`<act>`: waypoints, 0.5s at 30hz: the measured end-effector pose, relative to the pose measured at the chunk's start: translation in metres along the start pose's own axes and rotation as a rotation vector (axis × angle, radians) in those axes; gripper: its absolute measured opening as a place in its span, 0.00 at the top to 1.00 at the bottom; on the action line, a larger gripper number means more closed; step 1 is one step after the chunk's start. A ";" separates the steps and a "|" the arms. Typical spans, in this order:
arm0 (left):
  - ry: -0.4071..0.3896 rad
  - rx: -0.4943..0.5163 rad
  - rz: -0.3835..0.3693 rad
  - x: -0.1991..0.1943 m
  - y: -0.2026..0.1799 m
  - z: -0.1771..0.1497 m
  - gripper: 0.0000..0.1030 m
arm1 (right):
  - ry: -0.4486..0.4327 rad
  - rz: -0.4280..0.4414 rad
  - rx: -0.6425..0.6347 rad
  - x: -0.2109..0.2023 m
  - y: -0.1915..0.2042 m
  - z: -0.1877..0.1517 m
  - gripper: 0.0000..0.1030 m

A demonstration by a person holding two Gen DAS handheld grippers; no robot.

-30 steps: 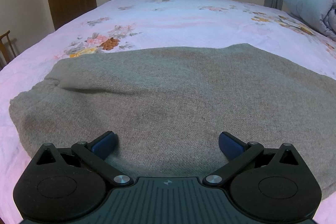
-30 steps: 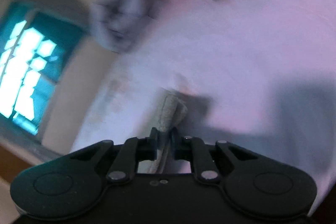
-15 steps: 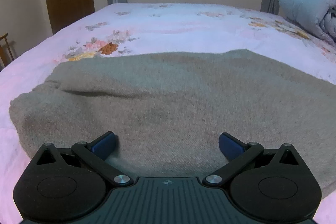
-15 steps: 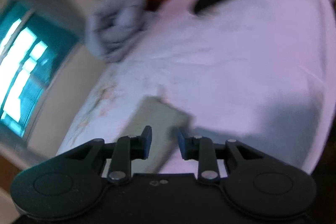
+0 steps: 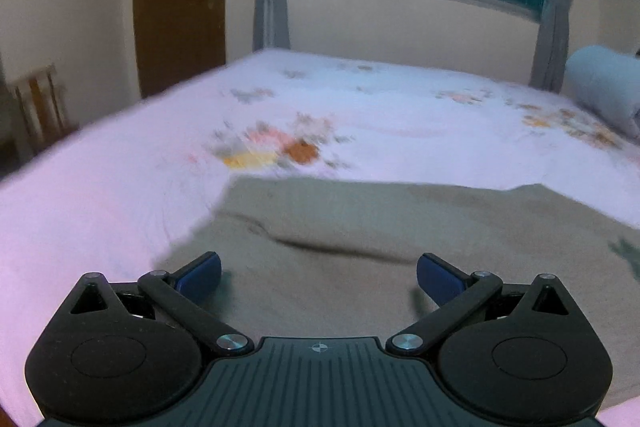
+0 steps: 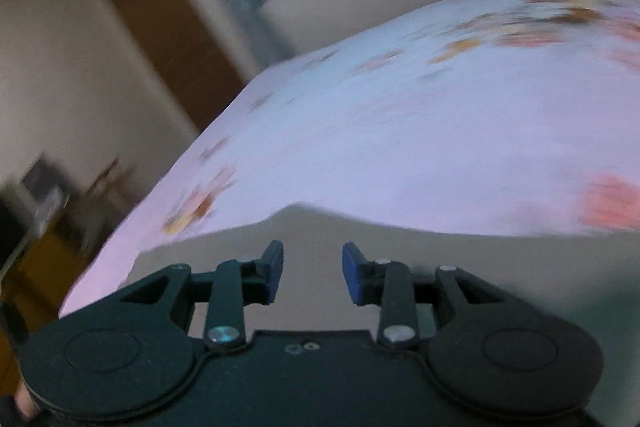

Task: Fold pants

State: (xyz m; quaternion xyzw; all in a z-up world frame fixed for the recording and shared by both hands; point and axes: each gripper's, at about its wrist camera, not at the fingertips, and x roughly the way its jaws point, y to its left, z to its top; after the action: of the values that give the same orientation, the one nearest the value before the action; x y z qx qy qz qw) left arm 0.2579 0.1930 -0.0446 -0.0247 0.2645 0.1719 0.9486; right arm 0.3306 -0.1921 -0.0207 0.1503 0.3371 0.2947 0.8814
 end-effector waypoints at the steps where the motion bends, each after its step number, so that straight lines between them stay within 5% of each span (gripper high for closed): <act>1: 0.006 0.020 0.031 0.004 0.002 0.002 0.00 | 0.031 0.016 -0.030 0.025 0.015 0.002 0.73; 4: 0.131 -0.034 0.012 0.028 0.017 -0.004 0.00 | 0.123 0.073 -0.064 0.081 0.043 0.003 0.74; 7: 0.121 0.037 0.032 0.035 0.021 -0.019 0.00 | 0.200 0.070 -0.098 0.117 0.055 0.004 0.75; 8: 0.114 0.018 0.023 0.035 0.025 -0.021 0.00 | 0.200 0.024 -0.108 0.127 0.051 0.007 0.78; 10: 0.108 0.009 0.016 0.035 0.028 -0.024 0.00 | 0.194 0.008 -0.040 0.132 0.032 0.012 1.00; 15: 0.096 0.018 0.028 0.038 0.024 -0.026 0.00 | 0.117 -0.104 0.167 0.108 -0.023 0.020 1.00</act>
State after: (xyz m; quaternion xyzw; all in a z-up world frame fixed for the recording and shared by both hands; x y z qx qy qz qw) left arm 0.2675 0.2242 -0.0849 -0.0207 0.3114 0.1817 0.9325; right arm 0.4182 -0.1446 -0.0717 0.1879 0.4188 0.2275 0.8588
